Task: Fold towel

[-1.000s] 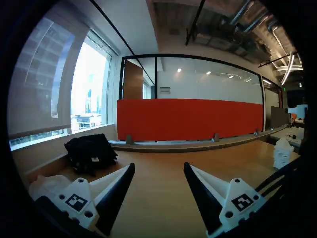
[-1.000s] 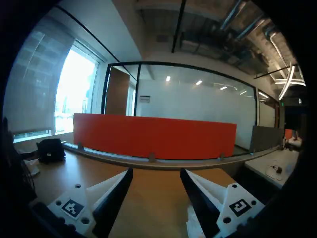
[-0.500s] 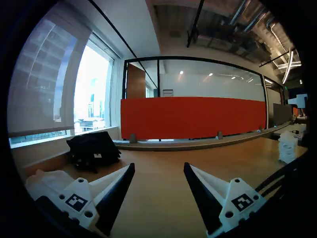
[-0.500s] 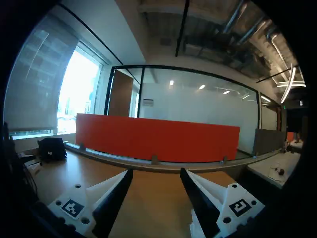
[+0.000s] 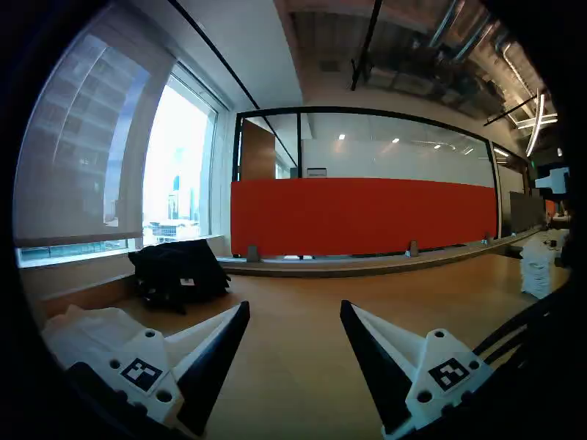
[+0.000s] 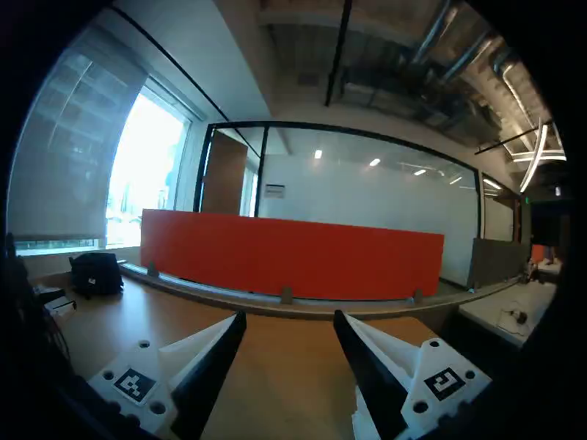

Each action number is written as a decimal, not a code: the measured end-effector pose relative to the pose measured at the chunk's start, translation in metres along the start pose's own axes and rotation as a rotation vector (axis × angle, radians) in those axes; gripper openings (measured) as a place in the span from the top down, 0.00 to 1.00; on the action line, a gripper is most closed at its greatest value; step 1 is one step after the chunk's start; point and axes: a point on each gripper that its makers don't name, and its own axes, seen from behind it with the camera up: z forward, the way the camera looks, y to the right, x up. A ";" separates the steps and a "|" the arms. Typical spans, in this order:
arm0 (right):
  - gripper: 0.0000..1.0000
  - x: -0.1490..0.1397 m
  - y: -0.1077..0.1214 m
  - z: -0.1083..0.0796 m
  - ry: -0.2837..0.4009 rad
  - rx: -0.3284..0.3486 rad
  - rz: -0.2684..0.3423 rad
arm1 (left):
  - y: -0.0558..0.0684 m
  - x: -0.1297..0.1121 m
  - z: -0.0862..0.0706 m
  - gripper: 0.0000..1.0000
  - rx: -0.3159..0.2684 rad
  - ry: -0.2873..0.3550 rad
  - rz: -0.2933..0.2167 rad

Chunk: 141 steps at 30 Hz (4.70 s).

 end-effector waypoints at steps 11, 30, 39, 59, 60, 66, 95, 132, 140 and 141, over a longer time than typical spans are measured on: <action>0.08 -0.001 -0.009 0.003 -0.006 0.010 -0.015 | -0.001 -0.011 0.002 0.09 -0.003 -0.015 -0.001; 0.08 -0.004 -0.010 0.004 -0.013 0.010 -0.002 | 0.003 -0.011 0.007 0.09 -0.012 -0.020 0.003; 0.08 -0.001 -0.003 0.002 -0.008 0.000 0.006 | 0.001 -0.011 0.006 0.09 -0.006 -0.021 0.003; 0.08 -0.039 0.024 -0.001 0.008 -0.027 0.015 | 0.002 -0.011 0.007 0.08 -0.007 -0.021 0.003; 0.08 -0.043 0.027 -0.002 0.010 -0.030 0.020 | 0.002 -0.011 0.007 0.08 -0.007 -0.021 0.003; 0.08 -0.069 0.036 -0.002 0.012 -0.034 0.049 | 0.002 -0.011 0.007 0.08 -0.006 -0.021 0.004; 0.08 -0.139 0.048 -0.004 -0.003 -0.051 0.123 | 0.002 -0.011 0.006 0.08 -0.006 -0.021 0.003; 0.08 -0.149 0.044 -0.004 -0.018 -0.050 0.093 | 0.002 -0.012 0.006 0.08 -0.006 -0.021 0.003; 0.08 -0.150 0.043 -0.003 -0.018 -0.044 0.093 | 0.002 -0.012 0.006 0.08 -0.006 -0.021 0.004; 0.08 -0.150 0.043 -0.003 -0.018 -0.042 0.093 | 0.002 -0.012 0.006 0.08 -0.006 -0.021 0.003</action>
